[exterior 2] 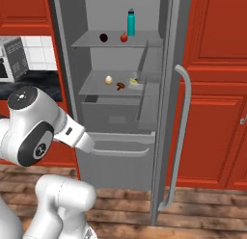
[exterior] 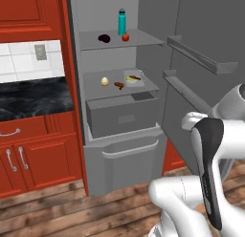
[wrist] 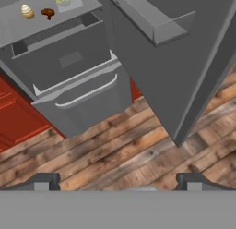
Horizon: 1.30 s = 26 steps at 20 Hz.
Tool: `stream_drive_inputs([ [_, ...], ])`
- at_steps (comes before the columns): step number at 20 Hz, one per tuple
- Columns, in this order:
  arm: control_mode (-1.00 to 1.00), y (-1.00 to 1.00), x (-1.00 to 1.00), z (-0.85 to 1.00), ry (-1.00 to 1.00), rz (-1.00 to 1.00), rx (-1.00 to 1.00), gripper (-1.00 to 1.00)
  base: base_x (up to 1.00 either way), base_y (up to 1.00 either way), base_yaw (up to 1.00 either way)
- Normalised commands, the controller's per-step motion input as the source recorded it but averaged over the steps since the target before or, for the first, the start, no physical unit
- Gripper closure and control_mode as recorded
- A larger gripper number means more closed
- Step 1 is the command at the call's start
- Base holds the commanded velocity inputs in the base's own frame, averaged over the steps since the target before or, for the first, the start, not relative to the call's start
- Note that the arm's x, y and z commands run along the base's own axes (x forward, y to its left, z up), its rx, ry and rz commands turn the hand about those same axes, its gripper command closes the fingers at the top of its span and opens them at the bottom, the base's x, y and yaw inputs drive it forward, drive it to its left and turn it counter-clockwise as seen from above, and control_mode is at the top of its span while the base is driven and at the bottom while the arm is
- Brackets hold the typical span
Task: Place the tupperware on the second highest shelf of the fridge. Make space for the tupperware among the existing items by rearranging them on the shelves if needed. Close the fridge door when finished.
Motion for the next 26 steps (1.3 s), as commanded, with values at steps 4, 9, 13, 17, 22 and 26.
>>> stream_drive_inputs([
  [4,1.0,0.0,0.0,0.0,0.0,0.0,0.0,-1.0,0.0,0.22,0.0],
  [9,-1.0,0.01,0.0,0.0,0.0,0.0,0.0,-1.0,0.0,0.0,0.0],
  [13,-1.0,0.01,-0.15,0.0,0.0,0.0,-0.01,-1.0,0.0,0.0,0.0],
  [17,-1.0,0.0,-0.53,0.0,-0.04,0.0,0.0,-1.0,0.0,0.0,0.0],
  [22,-1.0,-0.2,-0.71,-0.04,-0.17,-0.09,0.0,-1.0,0.0,0.0,0.0],
  [26,-1.0,-0.7,-0.07,0.0,-0.15,-0.14,0.08,-1.0,0.0,0.0,0.0],
])
